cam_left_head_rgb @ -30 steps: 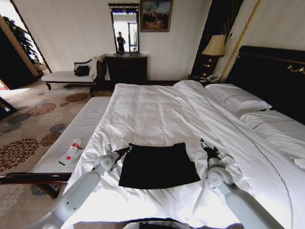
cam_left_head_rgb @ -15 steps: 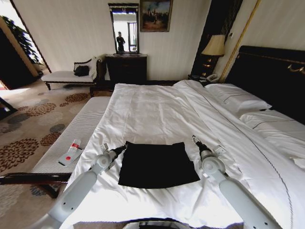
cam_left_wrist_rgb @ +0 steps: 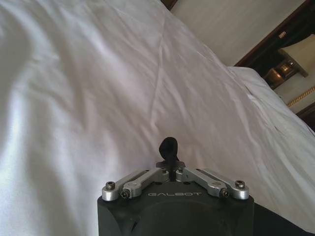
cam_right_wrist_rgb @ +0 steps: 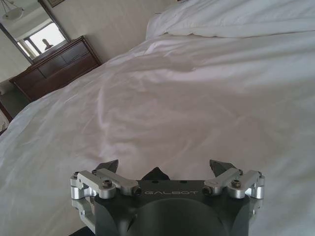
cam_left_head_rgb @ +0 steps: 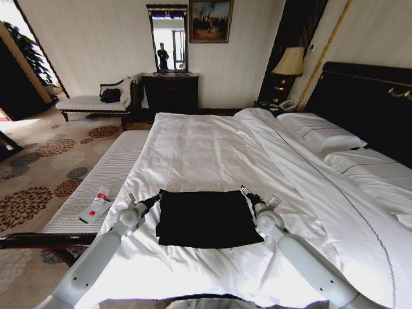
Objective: Fold the clothes on the bed.
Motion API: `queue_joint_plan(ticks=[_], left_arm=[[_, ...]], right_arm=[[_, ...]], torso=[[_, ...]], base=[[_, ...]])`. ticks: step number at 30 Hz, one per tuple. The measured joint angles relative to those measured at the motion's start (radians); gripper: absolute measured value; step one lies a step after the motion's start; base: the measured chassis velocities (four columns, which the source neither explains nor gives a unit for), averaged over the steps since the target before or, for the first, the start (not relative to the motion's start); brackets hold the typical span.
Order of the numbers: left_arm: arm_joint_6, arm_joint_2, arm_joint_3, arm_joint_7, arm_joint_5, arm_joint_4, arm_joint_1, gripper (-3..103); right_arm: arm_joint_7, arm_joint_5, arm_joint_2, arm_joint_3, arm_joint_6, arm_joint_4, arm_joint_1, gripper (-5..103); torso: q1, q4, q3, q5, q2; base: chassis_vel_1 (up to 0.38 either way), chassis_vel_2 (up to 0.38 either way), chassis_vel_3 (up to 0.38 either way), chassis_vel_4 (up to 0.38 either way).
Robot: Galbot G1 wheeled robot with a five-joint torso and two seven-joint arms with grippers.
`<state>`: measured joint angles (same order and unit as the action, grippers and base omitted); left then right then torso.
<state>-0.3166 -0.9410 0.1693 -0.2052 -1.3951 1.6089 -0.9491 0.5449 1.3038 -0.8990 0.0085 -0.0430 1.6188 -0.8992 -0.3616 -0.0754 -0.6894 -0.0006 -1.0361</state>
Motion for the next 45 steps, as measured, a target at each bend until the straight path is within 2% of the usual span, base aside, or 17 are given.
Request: queue_joint_plan(ticks=[5,9,10,12,15,19,20,23,24,27,29,33,35,39,41,44,45], left_arm=[[0.000,0.001,0.007,-0.001,0.001,0.002,-0.002,1],[0.000,0.001,0.003,-0.001,0.004,-0.001,0.004,1],[0.000,0.001,0.003,-0.001,0.004,-0.001,0.004,1],[0.000,-0.003,-0.004,-0.001,0.010,-0.001,0.008,1],[0.000,-0.005,-0.009,-0.001,0.013,-0.001,0.009,1],[0.000,-0.003,-0.011,-0.003,0.015,-0.001,0.011,1],[0.000,-0.003,-0.011,-0.003,0.015,-0.001,0.011,1],[0.000,0.003,-0.006,-0.003,0.014,0.003,0.011,1],[0.000,0.003,-0.006,-0.003,0.014,0.003,0.011,1],[0.000,0.006,0.001,-0.003,0.013,0.007,0.007,1],[0.000,0.007,0.002,-0.003,0.012,0.007,0.007,1],[0.000,0.009,0.002,-0.003,0.011,0.007,0.008,1],[0.000,0.009,0.002,-0.003,0.011,0.007,0.010,1],[0.000,0.007,0.000,-0.003,0.011,0.005,0.018,1],[0.000,0.006,-0.001,-0.003,0.011,0.005,0.022,1],[0.010,0.006,-0.006,-0.004,0.008,0.002,0.040,1],[0.010,0.006,-0.006,-0.004,0.008,0.002,0.040,1]], right_arm=[[-0.048,0.008,-0.001,-0.020,-0.004,-0.027,0.003,100],[-0.203,0.006,0.010,-0.027,-0.046,-0.057,-0.022,100],[-0.203,0.006,0.010,-0.027,-0.046,-0.057,-0.022,100],[-0.282,0.008,0.013,-0.035,-0.075,-0.081,-0.025,100],[-0.330,0.017,0.013,-0.045,-0.099,-0.106,-0.021,100],[-0.443,0.031,0.015,-0.069,-0.141,-0.141,-0.020,101],[-0.443,0.031,0.015,-0.069,-0.141,-0.141,-0.020,101],[-0.483,0.030,0.017,-0.085,-0.161,-0.153,-0.018,90],[-0.483,0.030,0.017,-0.085,-0.161,-0.153,-0.018,90],[-0.483,0.030,0.015,-0.092,-0.166,-0.154,-0.011,74],[-0.482,0.030,0.015,-0.094,-0.167,-0.155,-0.010,74],[-0.480,0.028,0.016,-0.098,-0.173,-0.156,-0.009,52],[-0.480,0.028,0.016,-0.097,-0.175,-0.156,-0.011,52],[-0.488,0.022,0.017,-0.086,-0.189,-0.151,-0.014,31],[-0.491,0.021,0.016,-0.082,-0.195,-0.150,-0.012,31],[-0.495,0.018,0.013,-0.065,-0.217,-0.149,0.006,15],[-0.495,0.018,0.013,-0.065,-0.217,-0.149,0.006,15]], torso=[[0.000,-0.0002,0.000,-0.0001,0.000],[0.000,-0.0004,0.000,0.0000,0.000],[0.000,-0.0004,0.000,0.0000,0.000],[0.000,-0.0003,0.000,0.0001,0.000],[0.000,-0.0001,0.000,0.0001,0.000],[0.000,-0.0001,0.000,0.0001,0.000],[0.000,-0.0001,0.000,0.0001,0.000],[0.000,-0.0003,0.000,0.0001,0.000],[0.000,-0.0003,0.000,0.0001,0.000],[0.000,-0.0001,0.000,0.0000,0.000],[0.000,-0.0001,0.000,0.0000,0.000],[0.000,-0.0001,0.000,0.0000,0.000],[0.000,-0.0001,0.000,0.0000,0.000],[0.000,-0.0002,0.000,0.0000,0.000],[0.000,-0.0002,0.000,0.0001,0.000],[0.000,-0.0001,0.000,0.0000,0.000],[0.000,-0.0001,0.000,0.0000,0.000]], base=[[0.000,0.000,0.000,0.000],[0.000,0.000,0.000,0.000],[0.000,0.000,0.000,0.000],[0.000,0.000,0.000,0.000],[0.000,0.000,0.000,0.000],[0.000,0.000,0.000,0.000],[0.000,0.000,0.000,0.000],[0.000,0.000,0.000,0.000],[0.000,0.000,0.000,0.000],[0.000,0.000,0.000,0.000],[0.000,0.000,0.000,0.000],[0.000,0.000,0.000,0.000],[0.000,0.000,0.000,0.000],[0.000,0.000,0.000,0.000],[0.000,0.000,0.000,0.000],[0.000,0.000,0.000,0.000],[0.000,0.000,0.000,0.000]])
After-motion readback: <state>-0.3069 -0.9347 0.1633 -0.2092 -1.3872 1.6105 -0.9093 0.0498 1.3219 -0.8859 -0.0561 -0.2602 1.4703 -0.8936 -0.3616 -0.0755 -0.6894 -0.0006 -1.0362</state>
